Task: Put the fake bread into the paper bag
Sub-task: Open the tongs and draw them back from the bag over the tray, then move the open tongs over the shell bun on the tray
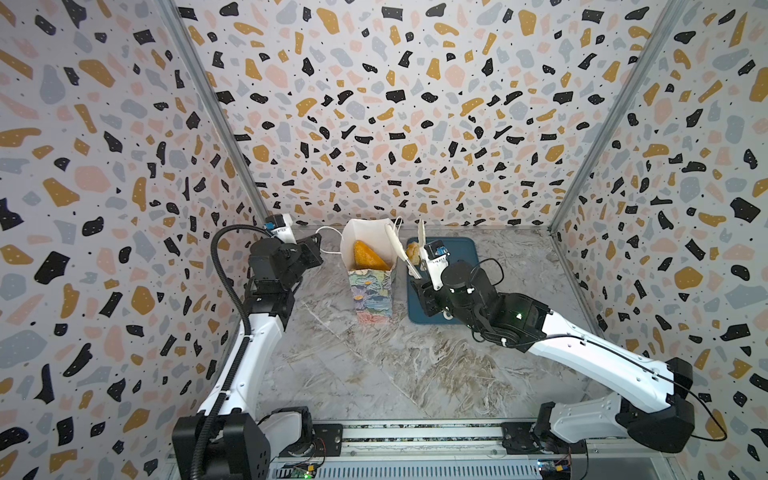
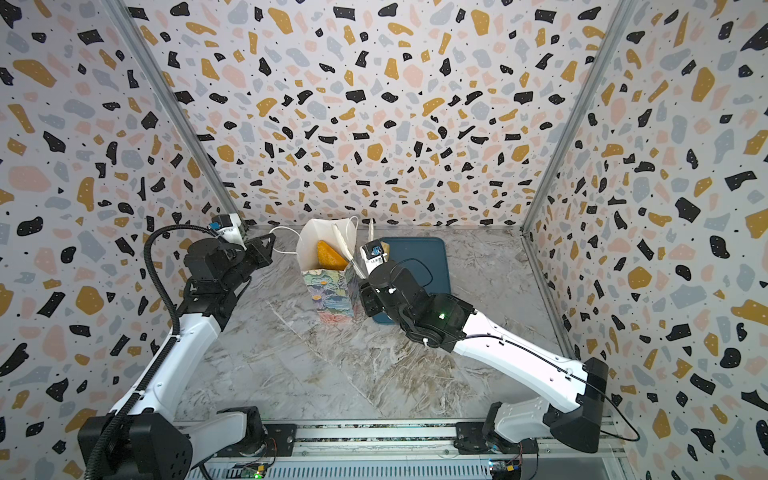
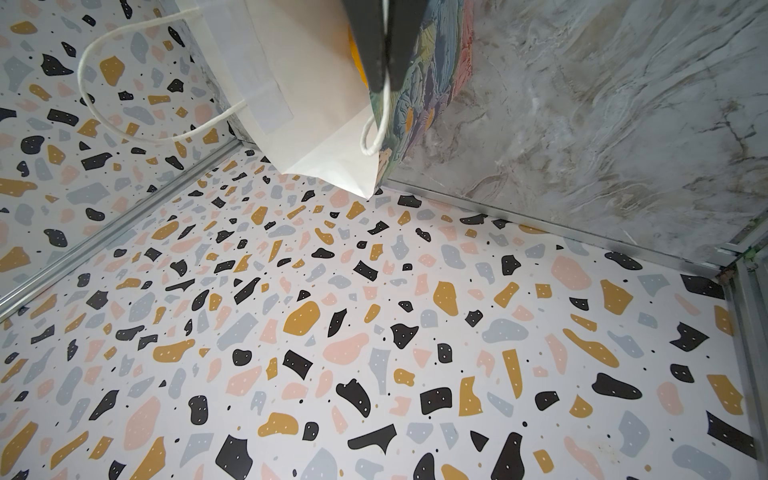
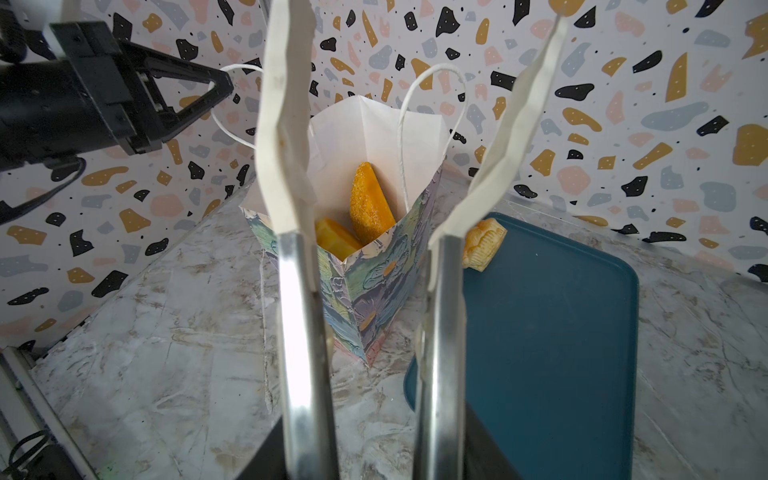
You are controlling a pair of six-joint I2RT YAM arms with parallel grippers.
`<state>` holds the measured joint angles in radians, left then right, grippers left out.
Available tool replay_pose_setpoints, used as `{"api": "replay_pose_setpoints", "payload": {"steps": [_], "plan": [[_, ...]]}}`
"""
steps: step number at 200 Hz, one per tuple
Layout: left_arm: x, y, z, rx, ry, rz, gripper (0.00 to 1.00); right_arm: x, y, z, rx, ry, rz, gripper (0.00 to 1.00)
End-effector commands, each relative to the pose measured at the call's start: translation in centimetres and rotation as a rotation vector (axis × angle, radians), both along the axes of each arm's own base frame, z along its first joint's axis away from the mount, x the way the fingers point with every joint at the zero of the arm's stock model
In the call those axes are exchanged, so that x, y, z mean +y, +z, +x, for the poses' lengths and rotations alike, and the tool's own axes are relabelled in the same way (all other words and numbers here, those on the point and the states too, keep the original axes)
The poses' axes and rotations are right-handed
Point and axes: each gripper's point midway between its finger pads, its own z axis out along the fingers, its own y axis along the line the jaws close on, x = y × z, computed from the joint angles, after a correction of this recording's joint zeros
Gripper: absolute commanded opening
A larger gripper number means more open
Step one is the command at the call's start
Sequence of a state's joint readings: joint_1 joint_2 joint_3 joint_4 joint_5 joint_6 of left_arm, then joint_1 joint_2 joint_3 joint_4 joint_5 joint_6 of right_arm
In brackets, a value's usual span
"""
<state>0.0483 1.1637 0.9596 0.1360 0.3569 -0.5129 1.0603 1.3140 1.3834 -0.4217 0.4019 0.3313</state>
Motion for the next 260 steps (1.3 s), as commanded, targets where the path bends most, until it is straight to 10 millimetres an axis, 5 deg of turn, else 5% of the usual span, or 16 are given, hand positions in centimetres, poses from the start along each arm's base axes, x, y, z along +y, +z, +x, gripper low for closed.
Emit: {"api": "replay_pose_setpoints", "payload": {"steps": [1,131,260], "plan": [[-0.1,0.7,0.0,-0.04,-0.001,0.013,0.0,-2.0,2.5,0.6,-0.044,-0.06,0.088,0.46],[0.0,0.7,0.0,-0.038,0.004,0.019,0.0,-6.8,-3.6,3.4,0.073,-0.149,0.106,0.46],[0.0,0.7,0.1,-0.038,0.003,0.019,0.0,-6.5,-11.5,6.1,0.216,-0.152,0.04,0.46]]}}
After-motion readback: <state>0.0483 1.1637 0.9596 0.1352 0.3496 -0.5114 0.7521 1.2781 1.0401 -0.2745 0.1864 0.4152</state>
